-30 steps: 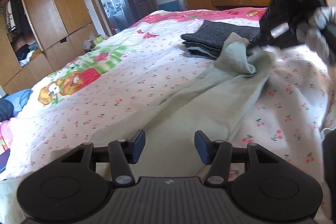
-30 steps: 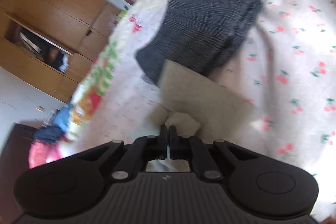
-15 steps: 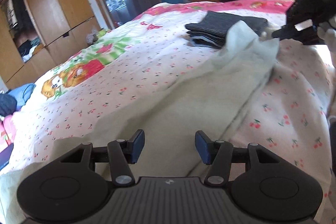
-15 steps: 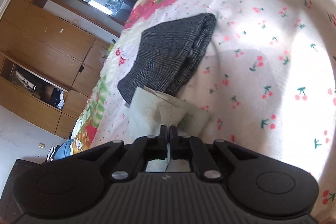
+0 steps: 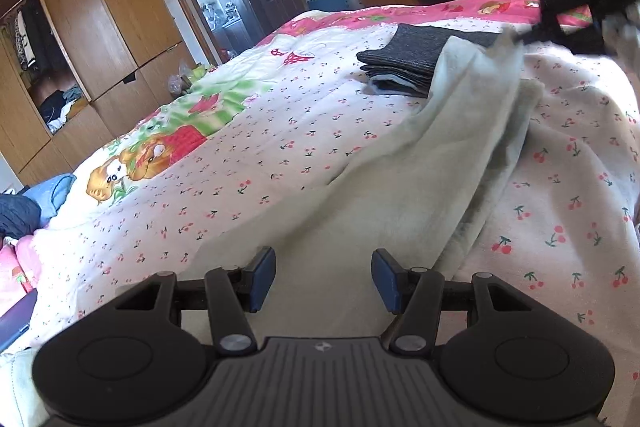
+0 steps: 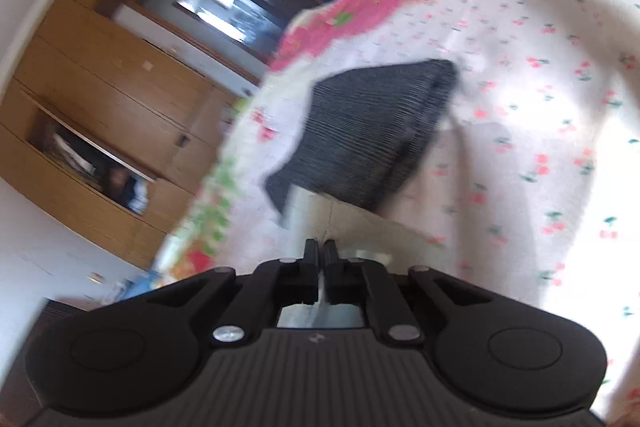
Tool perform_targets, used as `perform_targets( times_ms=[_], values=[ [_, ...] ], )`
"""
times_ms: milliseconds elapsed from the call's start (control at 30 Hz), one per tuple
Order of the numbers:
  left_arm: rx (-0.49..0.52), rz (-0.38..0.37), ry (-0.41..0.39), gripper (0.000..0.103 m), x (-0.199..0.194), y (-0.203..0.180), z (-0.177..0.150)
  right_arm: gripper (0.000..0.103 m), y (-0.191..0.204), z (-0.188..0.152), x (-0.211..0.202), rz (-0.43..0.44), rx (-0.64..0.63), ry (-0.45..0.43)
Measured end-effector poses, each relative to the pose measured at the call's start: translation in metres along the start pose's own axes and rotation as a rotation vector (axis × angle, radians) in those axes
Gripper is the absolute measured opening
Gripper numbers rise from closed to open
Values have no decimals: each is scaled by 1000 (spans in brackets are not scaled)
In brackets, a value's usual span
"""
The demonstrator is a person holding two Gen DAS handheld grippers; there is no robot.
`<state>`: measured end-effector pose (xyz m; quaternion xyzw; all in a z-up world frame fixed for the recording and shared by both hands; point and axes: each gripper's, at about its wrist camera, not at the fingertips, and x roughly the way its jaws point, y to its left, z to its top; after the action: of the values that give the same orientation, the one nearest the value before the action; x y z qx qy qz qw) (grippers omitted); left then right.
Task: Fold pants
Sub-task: 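Pull the held pant leg with the right gripper to straighten it on the bed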
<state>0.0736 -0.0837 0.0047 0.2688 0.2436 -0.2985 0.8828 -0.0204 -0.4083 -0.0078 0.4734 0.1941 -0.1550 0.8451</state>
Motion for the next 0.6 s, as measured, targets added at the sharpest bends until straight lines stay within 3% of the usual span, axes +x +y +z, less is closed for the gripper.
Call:
perform_targets(
  times_ms=[67, 200, 267, 467, 533, 567, 600],
  values=[
    [6, 10, 8, 67, 1, 0, -2, 9, -14, -5, 5, -57, 42, 57],
    [-10, 7, 14, 67, -2, 3, -6, 14, -26, -12, -11, -52, 89, 56],
    [-17, 3, 22, 67, -1, 4, -8, 25, -29, -14, -9, -56, 104, 70],
    [-20, -2, 18, 67, -3, 2, -9, 29, -32, -21, 23, -9, 172, 91],
    [-14, 2, 23, 67, -2, 1, -9, 24, -30, -23, 36, 0, 183, 78],
    [-8, 8, 28, 67, -1, 1, -8, 6, -30, -24, 40, 7, 200, 71],
    [-5, 14, 30, 67, -1, 1, -7, 5, -31, -24, 43, 22, 236, 75]
  ],
)
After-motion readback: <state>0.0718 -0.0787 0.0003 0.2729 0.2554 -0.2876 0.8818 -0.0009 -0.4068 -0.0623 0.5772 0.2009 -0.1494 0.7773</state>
